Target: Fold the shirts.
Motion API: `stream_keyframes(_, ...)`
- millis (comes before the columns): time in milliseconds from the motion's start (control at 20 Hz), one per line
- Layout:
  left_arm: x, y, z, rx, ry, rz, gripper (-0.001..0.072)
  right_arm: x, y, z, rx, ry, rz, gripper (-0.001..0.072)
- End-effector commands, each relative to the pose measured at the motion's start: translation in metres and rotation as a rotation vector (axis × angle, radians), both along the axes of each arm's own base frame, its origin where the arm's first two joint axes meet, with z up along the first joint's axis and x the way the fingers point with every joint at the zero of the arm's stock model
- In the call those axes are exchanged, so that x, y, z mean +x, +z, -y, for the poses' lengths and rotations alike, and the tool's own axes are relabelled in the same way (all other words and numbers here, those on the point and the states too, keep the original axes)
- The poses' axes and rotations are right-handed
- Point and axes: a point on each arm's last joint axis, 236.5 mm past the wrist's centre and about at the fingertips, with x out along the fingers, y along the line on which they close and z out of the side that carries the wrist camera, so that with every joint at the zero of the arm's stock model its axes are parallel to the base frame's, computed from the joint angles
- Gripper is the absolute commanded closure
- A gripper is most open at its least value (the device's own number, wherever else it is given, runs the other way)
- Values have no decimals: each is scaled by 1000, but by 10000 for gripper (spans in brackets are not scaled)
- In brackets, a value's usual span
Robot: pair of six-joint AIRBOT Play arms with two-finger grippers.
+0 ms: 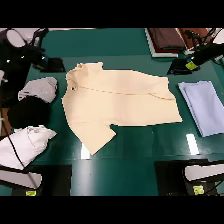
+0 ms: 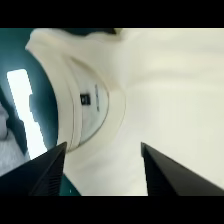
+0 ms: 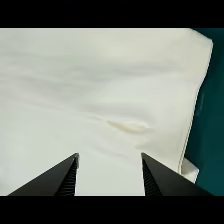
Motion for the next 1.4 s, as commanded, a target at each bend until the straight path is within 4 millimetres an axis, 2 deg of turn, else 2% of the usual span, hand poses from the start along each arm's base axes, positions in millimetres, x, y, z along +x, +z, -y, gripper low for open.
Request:
stream_keyframes(0, -65, -30, -17, -5, 62, -142, 167, -29, 4, -9, 21, 37, -24, 269)
stream_keyframes(150, -135, -80, -16, -26, 126, -233, 167, -54, 2, -26, 87, 32, -11, 269)
stream_keyframes(250, -175, -111, -14, -40, 157, -301, 167, -60, 2, -35, 126, 15, 20, 269)
stream_keyframes(350, -195, -133, -2, -104, 186, -336, 167, -66, 0, -40, 146, 4, 33, 269)
stream_keyframes(550, -194, -149, 31, -282, 222, -302, 168, -79, -3, -41, 148, 4, 20, 269)
stream_keyframes(750, -196, -155, 56, -268, 163, -272, 176, -79, 7, -40, 141, 2, 55, 269)
stream_keyframes(850, -192, -153, 59, -267, 156, -250, 616, -84, 9, -31, 137, -11, 47, 269)
stream_keyframes(900, -186, -148, 56, -263, 159, -236, 684, -91, 7, -20, 125, -21, 23, 269)
stream_keyframes(950, -182, -142, 56, -258, 148, -222, 684, -100, 3, -6, 105, -38, -16, 269)
stream_keyframes(1100, -172, -120, 58, -251, 108, -196, 684, -131, -31, 41, 79, -172, -125, 269)
stream_keyframes(1250, -166, -112, 59, -255, 99, -177, 684, -171, -85, 75, 140, -377, -224, 239)
stream_keyframes(1300, -166, -111, 59, -253, 93, -174, 684, -188, -104, 82, 176, -447, -271, 107)
stream_keyframes(1350, -166, -111, 59, -253, 92, -173, 685, -204, -121, 86, 203, -501, -321, 82)
